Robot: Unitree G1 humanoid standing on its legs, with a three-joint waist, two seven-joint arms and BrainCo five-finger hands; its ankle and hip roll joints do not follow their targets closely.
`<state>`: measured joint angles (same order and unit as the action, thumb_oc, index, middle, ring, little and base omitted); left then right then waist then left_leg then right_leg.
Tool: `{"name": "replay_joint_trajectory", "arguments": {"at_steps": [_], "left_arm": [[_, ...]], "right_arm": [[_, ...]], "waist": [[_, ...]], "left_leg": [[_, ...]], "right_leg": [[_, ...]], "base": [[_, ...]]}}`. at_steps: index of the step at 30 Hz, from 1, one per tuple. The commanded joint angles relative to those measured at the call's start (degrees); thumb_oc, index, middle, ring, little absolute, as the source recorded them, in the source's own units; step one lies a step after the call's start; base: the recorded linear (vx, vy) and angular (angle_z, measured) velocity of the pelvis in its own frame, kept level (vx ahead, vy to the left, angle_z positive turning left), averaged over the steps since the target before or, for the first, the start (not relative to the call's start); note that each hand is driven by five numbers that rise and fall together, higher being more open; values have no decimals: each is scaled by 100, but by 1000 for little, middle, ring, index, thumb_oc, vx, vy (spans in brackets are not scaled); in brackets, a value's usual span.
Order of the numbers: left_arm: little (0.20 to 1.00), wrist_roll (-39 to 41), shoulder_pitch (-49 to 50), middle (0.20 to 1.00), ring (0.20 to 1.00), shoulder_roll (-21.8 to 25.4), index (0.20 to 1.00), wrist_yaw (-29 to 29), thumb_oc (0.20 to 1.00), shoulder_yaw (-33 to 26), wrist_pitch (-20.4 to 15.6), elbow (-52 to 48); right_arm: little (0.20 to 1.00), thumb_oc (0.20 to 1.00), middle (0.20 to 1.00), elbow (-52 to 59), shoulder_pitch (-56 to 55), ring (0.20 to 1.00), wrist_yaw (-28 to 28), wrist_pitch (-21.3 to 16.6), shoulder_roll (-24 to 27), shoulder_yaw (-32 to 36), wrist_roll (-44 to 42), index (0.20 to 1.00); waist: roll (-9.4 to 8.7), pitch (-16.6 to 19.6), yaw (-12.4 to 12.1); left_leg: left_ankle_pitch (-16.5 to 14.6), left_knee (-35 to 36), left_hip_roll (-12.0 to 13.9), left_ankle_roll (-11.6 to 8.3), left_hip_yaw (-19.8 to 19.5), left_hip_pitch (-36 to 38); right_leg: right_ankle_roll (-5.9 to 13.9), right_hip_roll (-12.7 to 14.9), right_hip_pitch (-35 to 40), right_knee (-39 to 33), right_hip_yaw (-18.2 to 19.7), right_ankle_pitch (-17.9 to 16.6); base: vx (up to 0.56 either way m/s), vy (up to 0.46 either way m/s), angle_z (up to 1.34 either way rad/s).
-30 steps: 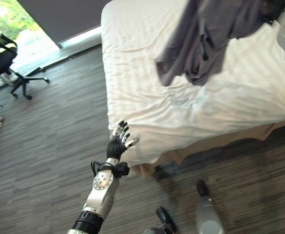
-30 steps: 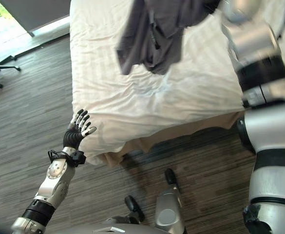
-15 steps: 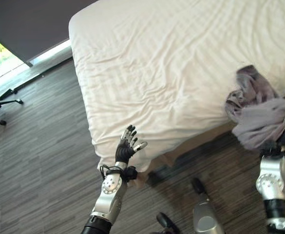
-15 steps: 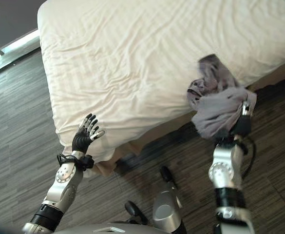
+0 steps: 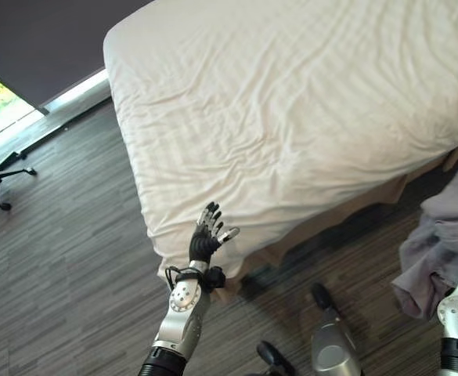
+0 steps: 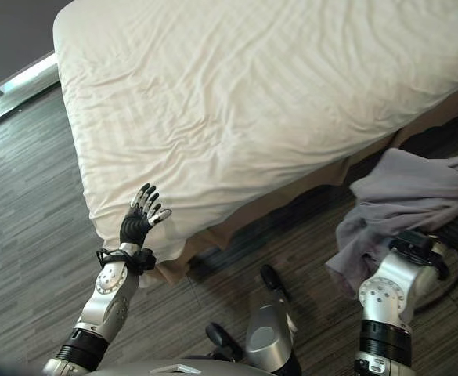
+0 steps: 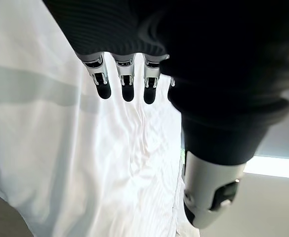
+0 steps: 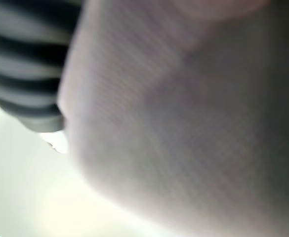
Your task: Pick up bed clothes into laundry basket.
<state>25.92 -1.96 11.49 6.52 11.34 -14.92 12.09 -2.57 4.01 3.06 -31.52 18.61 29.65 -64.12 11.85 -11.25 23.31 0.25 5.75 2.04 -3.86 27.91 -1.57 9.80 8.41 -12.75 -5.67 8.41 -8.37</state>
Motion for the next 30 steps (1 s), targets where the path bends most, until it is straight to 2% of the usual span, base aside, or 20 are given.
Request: {"name": "replay_joint_trajectory", "arguments": {"at_steps": [1, 4, 8, 9, 10, 11, 13, 14, 16, 18, 19, 20, 22, 23, 24, 26, 27, 28, 29, 30], "left_arm": [[1000, -303, -188, 1000, 1000, 267, 1000, 80, 1000, -321, -239, 88], [1000, -488, -203, 1000, 1000, 354, 1000, 26, 1000, -345, -209, 110], [1000, -718, -244, 1000, 1000, 504, 1000, 28, 1000, -455, -202, 105], [1000, -807, -329, 1000, 1000, 584, 1000, 38, 1000, -463, -202, 133], [1000, -874, -443, 1000, 1000, 676, 1000, 50, 1000, -436, -226, 106], [1000, -875, -463, 1000, 1000, 677, 1000, 50, 1000, -443, -231, 118], [1000, -1070, -768, 1000, 1000, 1005, 1000, 66, 1000, -232, -317, 34], [1000, -1077, -910, 1000, 1000, 1117, 1000, 80, 1000, -144, -337, 5], [1000, -1025, -1179, 1000, 1000, 1310, 1000, 143, 1000, -26, -330, -49], [1000, -652, -1335, 1000, 1000, 1382, 1000, 141, 1000, -74, -363, -93], [1000, -473, -1308, 1000, 1000, 1332, 1000, 156, 1000, -129, -362, -110], [1000, -429, -1259, 1000, 1000, 1331, 1000, 149, 1000, -142, -358, -116], [1000, -365, -1099, 1000, 1000, 1298, 1000, 198, 1000, -264, -340, -201], [1000, -277, -1043, 1000, 1000, 1254, 1000, 204, 1000, -348, -352, -227], [1000, -224, -903, 1000, 1000, 1317, 1000, 219, 1000, -536, -341, -318], [1000, -210, -860, 1000, 1000, 1335, 1000, 204, 1000, -554, -339, -292], [1000, -221, -880, 1000, 1000, 1331, 1000, 250, 1000, -609, -393, -227], [1000, -236, -880, 1000, 1000, 1325, 1000, 306, 1000, -614, -404, -175], [1000, -213, -916, 1000, 1000, 1295, 1000, 338, 1000, -574, -420, -167], [1000, -213, -736, 1000, 1000, 1299, 1000, 446, 1000, -657, -461, -236]], "right_arm": [[200, 200, 200, 190, -127, 200, -25, -393, 246, 220, -96, 200], [200, 200, 200, 124, -379, 200, -143, -178, 65, 126, -160, 200], [200, 200, 200, 169, -449, 200, -314, -209, -47, 303, -361, 200], [200, 200, 200, 175, -424, 200, -306, -233, 8, 362, -380, 200], [200, 200, 200, 188, -412, 200, -303, -257, 105, 408, -323, 200], [200, 200, 200, 180, -391, 200, -302, -259, 108, 406, -320, 200], [200, 200, 200, 197, -506, 200, -241, -250, 273, 510, -204, 200], [200, 200, 200, 204, -514, 200, -217, -266, 267, 511, -205, 200], [200, 200, 200, 211, -458, 200, -167, -346, 279, 373, -245, 200], [200, 200, 200, 254, -311, 200, -78, -410, 258, 186, -290, 200], [200, 200, 200, 261, -207, 200, -48, -451, 236, 65, -326, 200], [200, 200, 200, 244, -158, 200, -43, -454, 236, 8, -323, 200], [200, 200, 200, 248, 62, 200, 33, -514, 132, -226, -281, 200], [200, 200, 200, 282, 139, 200, 14, -516, 72, -284, -315, 200], [200, 200, 200, 319, 140, 200, -11, -546, -34, -384, -352, 200], [200, 200, 200, 287, 68, 200, -12, -536, -18, -372, -473, 200], [200, 200, 200, 391, 38, 200, -46, -588, -46, -379, -446, 200], [200, 200, 200, 435, 50, 200, -30, -633, -5, -433, -440, 200], [200, 200, 200, 490, 2, 200, -35, -666, -10, -423, -467, 200], [200, 200, 200, 652, -193, 200, -62, -645, 3, -452, -371, 200]], "waist": [[-331, 228, 110], [-362, 156, 196], [-387, 24, 356], [-406, -49, 443], [-466, -161, 615], [-470, -165, 587], [-472, -304, 808], [-479, -368, 826], [-491, -463, 737], [-535, -517, 498], [-573, -458, 324], [-629, -406, 247], [-810, -257, -185], [-898, -172, -311], [-1044, -86, -488], [-1253, 30, -416], [-1343, 54, -444], [-1383, 39, -472], [-1424, -5, -513], [-1490, -126, -696]], "left_leg": [[-271, -75, 3, -93, -172, 493], [-289, -75, -28, -78, -153, 553], [-329, -75, -104, -48, -126, 562], [-343, -75, -139, -34, -90, 551], [-382, -75, -207, -22, 15, 519], [-384, -75, -215, -15, 49, 510], [-530, -75, -193, -29, 399, 425], [-497, -75, -93, -40, 511, 410], [-362, -75, 73, -38, 783, 400], [-103, -75, 341, -82, 1347, 543], [-8, -94, 423, -54, 1634, 564], [4, -99, 458, -79, 1724, 587], [2, -237, 588, -73, 2219, 689], [-57, -323, 639, -81, 2423, 750], [-164, -733, 828, -158, 2679, 792], [-106, -1375, 1250, -359, 2703, 696], [59, -2161, 1841, -694, 2796, 620], [415, -2580, 2104, -918, 2606, 570], [649, -2876, 2318, -1022, 2333, 530], [517, -3317, 2125, -961, 1030, 277]], "right_leg": [[90, -1, -60, 627, 171, 208], [113, 0, -63, 725, 215, 206], [215, 32, -108, 708, 320, 105], [278, 49, -156, 663, 394, 8], [410, 37, -303, 616, 556, -350], [420, 36, -315, 588, 593, -386], [520, 14, -562, 487, 792, -699], [520, 24, -626, 607, 615, -544], [445, 222, -595, 1130, -157, -73], [146, 481, -345, 2164, -1393, 644], [40, 640, -153, 2434, -1984, 792], [-8, 639, -52, 2408, -2119, 878], [-89, 675, 140, 2348, -2675, 989], [-123, 773, 146, 2198, -3108, 985], [-195, 737, 261, 1846, -3354, 977], [-300, 351, 446, 1390, -2930, 1133], [-429, 92, 615, 1189, -2891, 1280], [-486, -83, 713, 1096, -2665, 1360], [-604, -330, 813, 997, -2381, 1379], [-602, -552, 910, 828, -1767, 1322]], "base": [[2, 8, -5], [-3, 16, -5], [9, 61, -9], [-19, 92, -8], [-22, 74, -5], [68, 152, -20], [89, 76, -71], [-42, -57, -105], [-124, 10, -97], [-131, 33, -150], [-52, -27, -192], [-9, -49, -200], [49, -140, -211], [85, -342, -249], [82, -419, -272], [156, -580, -241], [269, -539, -133], [260, -411, -132], [165, -223, -150], [66, -144, -143]]}}
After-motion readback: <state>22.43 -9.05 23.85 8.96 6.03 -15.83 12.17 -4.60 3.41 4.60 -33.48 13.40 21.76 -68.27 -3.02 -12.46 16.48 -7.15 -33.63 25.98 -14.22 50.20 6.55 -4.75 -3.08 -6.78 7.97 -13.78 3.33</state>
